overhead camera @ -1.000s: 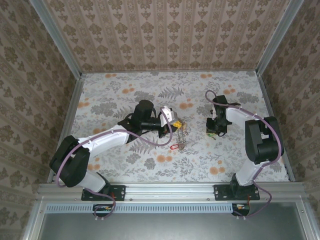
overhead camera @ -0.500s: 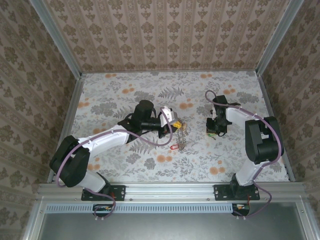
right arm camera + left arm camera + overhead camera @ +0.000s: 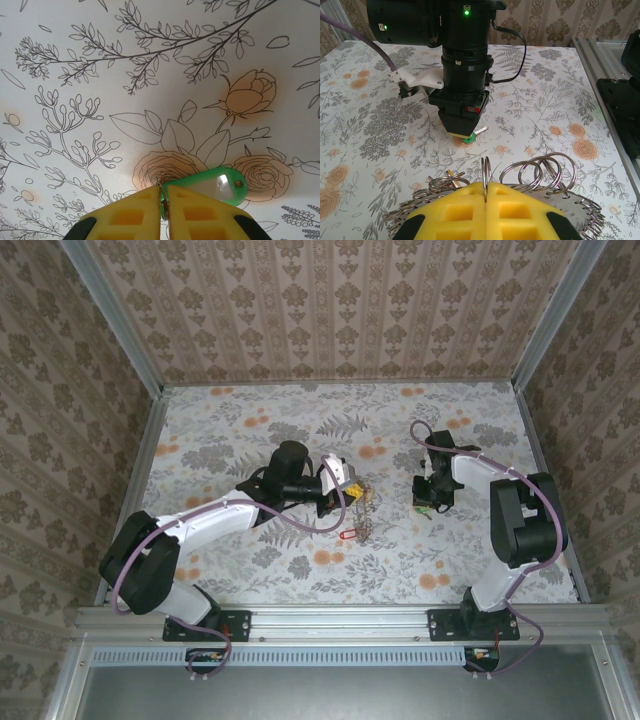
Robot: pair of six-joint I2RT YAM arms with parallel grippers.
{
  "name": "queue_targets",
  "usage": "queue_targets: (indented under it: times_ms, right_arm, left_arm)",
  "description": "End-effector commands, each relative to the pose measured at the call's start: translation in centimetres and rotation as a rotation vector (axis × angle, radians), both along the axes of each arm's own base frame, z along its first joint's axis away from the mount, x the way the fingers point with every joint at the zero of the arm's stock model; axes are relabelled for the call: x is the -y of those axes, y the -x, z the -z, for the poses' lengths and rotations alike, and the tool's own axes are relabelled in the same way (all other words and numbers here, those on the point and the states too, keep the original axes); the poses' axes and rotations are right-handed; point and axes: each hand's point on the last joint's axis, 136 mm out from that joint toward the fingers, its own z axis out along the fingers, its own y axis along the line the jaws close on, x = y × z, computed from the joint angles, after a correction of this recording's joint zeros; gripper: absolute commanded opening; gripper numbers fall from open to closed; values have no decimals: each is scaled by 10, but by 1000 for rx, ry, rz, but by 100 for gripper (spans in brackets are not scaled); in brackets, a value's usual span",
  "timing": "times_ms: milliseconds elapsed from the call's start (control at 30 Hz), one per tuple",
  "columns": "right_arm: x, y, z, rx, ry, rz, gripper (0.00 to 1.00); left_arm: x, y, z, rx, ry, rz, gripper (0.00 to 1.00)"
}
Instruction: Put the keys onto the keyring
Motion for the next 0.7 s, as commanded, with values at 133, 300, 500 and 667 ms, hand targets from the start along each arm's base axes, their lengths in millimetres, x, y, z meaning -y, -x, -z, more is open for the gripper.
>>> queue_targets:
  times_ms: [133, 300, 500, 667]
  right_arm:
    - [1, -2, -2, -9, 19, -6, 10]
    - [1, -1, -1, -13, 23, -7, 12]
    - [1, -1, 1, -20, 25, -8, 12]
    - [2, -1, 0, -17, 29, -5, 12]
  left_arm:
    - [5, 2, -25, 46, 57, 18, 0]
    - [5, 2, -25, 47, 56, 19, 0]
    - [5, 1, -25, 46, 55, 18, 0]
    - [5, 2, -25, 47, 54, 21, 0]
